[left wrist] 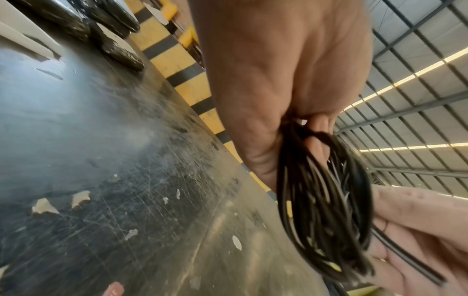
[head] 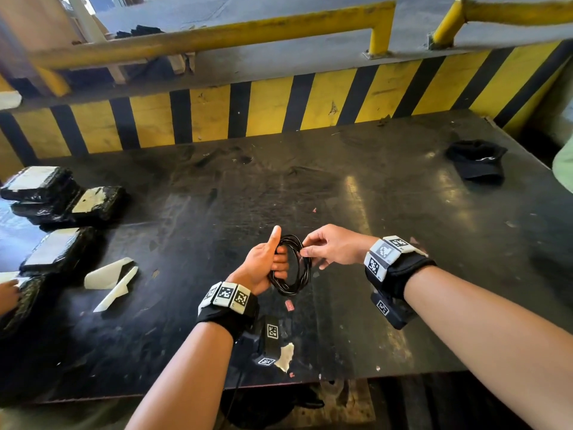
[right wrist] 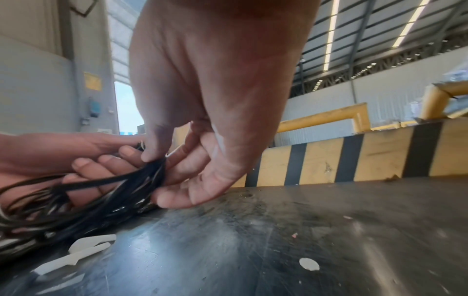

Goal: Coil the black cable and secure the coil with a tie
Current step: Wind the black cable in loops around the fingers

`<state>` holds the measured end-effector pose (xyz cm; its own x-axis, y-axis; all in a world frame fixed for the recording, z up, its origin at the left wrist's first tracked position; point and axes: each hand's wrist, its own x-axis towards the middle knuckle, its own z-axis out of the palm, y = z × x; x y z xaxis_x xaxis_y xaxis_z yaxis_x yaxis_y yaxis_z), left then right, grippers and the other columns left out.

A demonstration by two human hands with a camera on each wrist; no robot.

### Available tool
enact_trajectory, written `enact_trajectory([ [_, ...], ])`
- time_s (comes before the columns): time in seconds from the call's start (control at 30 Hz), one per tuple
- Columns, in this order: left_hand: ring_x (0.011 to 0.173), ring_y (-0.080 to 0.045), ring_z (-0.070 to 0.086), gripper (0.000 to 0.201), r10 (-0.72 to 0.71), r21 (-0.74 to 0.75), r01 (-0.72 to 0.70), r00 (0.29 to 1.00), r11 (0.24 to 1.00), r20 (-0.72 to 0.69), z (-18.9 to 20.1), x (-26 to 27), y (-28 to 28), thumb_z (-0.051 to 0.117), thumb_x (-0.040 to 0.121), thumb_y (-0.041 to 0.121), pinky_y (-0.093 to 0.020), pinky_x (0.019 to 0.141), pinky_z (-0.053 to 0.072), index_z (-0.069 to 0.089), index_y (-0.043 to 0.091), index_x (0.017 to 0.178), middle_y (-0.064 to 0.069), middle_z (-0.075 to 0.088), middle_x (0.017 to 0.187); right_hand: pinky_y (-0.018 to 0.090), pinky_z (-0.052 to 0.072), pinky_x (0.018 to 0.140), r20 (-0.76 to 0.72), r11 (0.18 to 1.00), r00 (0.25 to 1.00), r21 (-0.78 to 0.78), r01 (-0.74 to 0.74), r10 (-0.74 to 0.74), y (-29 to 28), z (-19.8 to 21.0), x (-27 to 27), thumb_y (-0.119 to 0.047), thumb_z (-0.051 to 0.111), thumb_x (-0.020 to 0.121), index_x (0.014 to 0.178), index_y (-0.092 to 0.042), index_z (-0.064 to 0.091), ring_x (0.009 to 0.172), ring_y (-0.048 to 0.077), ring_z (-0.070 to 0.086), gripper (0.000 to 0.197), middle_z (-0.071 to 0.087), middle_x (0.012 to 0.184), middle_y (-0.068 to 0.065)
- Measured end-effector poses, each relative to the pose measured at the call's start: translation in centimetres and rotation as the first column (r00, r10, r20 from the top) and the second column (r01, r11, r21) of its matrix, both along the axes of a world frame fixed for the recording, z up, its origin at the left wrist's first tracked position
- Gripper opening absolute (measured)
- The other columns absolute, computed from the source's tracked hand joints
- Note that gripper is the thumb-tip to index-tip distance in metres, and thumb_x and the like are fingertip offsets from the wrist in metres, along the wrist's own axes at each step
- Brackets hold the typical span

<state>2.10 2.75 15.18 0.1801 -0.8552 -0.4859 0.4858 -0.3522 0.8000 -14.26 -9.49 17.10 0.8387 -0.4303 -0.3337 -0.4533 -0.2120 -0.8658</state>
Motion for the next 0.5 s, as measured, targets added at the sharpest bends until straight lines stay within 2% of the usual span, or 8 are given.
enact_trajectory([
  [0.07, 0.039, -0.005, 0.027, 0.053, 0.010, -0.003, -0.010, 1.000, 1.000, 0.007, -0.2, -0.4, -0.3, 0.048, 0.099, 0.057, -0.018, 0.037, 0.023, 0.041, 0.020, 0.063, 0.007, 0.028, 0.053, 0.044, 0.060, 0.093, 0.037, 0.995, 0.997, 0.078, 0.063, -0.066, 0.3, -0.3, -0.5, -0.025, 0.070, 0.095, 0.110, -0.007, 0.073, 0.087, 0.019, 0.072, 0.023, 0.075, 0.102, 0.014],
  [0.17, 0.039, -0.006, 0.025, 0.053, 0.026, -0.012, -0.026, 0.999, 1.000, 0.047, -0.6, -1.1, -0.5, 0.047, 0.099, 0.058, -0.018, 0.036, 0.022, 0.039, 0.020, 0.063, 0.007, 0.027, 0.053, 0.043, 0.057, 0.099, 0.049, 0.976, 0.987, 0.162, 0.142, -0.152, 0.8, -0.7, -1.2, -0.018, 0.071, 0.094, 0.122, -0.005, 0.071, 0.086, 0.017, 0.069, 0.030, 0.064, 0.092, 0.002],
  [0.23, 0.038, -0.006, 0.024, 0.053, 0.030, -0.020, -0.029, 0.997, 0.999, 0.066, -0.8, -1.4, -0.5, 0.045, 0.100, 0.058, -0.018, 0.036, 0.021, 0.039, 0.020, 0.063, 0.007, 0.026, 0.052, 0.041, 0.057, 0.099, 0.043, 0.963, 0.987, 0.228, 0.142, -0.155, 1.0, -1.0, -1.5, -0.018, 0.070, 0.095, 0.125, -0.004, 0.070, 0.084, 0.015, 0.069, 0.033, 0.070, 0.095, 0.006],
  [0.3, 0.037, -0.006, 0.023, 0.054, 0.027, -0.029, -0.025, 0.995, 0.999, 0.092, -1.0, -1.6, -0.4, 0.044, 0.100, 0.058, -0.018, 0.035, 0.021, 0.038, 0.020, 0.062, 0.007, 0.027, 0.051, 0.038, 0.059, 0.095, 0.033, 0.947, 0.987, 0.288, 0.141, -0.157, 1.1, -1.3, -1.6, -0.019, 0.068, 0.096, 0.124, -0.003, 0.069, 0.074, 0.009, 0.067, 0.032, 0.071, 0.098, 0.009],
  [0.37, 0.037, -0.006, 0.025, 0.055, 0.023, -0.036, -0.018, 0.990, 0.999, 0.140, -1.0, -1.6, -0.3, 0.044, 0.100, 0.058, -0.018, 0.034, 0.022, 0.039, 0.020, 0.061, 0.008, 0.029, 0.049, 0.032, 0.062, 0.085, 0.021, 0.928, 0.987, 0.343, 0.144, -0.160, 1.4, -1.5, -1.5, -0.018, 0.067, 0.097, 0.119, -0.002, 0.068, 0.070, 0.008, 0.064, 0.027, 0.068, 0.095, 0.008],
  [0.43, 0.036, -0.006, 0.028, 0.056, 0.013, -0.042, -0.005, 0.979, 0.999, 0.201, -0.9, -1.6, -0.2, 0.042, 0.101, 0.057, -0.019, 0.036, 0.022, 0.040, 0.019, 0.061, 0.007, 0.033, 0.048, 0.026, 0.058, 0.074, 0.028, 0.919, 0.989, 0.373, 0.124, -0.145, 1.9, -1.6, -1.3, -0.019, 0.063, 0.100, 0.107, -0.010, 0.068, 0.068, 0.006, 0.060, 0.012, 0.070, 0.103, 0.009],
  [0.5, 0.036, -0.006, 0.032, 0.056, 0.003, -0.051, 0.011, 0.964, 0.999, 0.267, -0.7, -1.4, -0.2, 0.040, 0.103, 0.056, -0.019, 0.036, 0.022, 0.041, 0.018, 0.061, 0.005, 0.035, 0.048, 0.023, 0.054, 0.069, 0.045, 0.906, 0.988, 0.406, 0.117, -0.148, 2.3, -1.7, -1.1, -0.019, 0.060, 0.102, 0.099, -0.016, 0.063, 0.068, 0.007, 0.055, 0.005, 0.074, 0.106, 0.007],
])
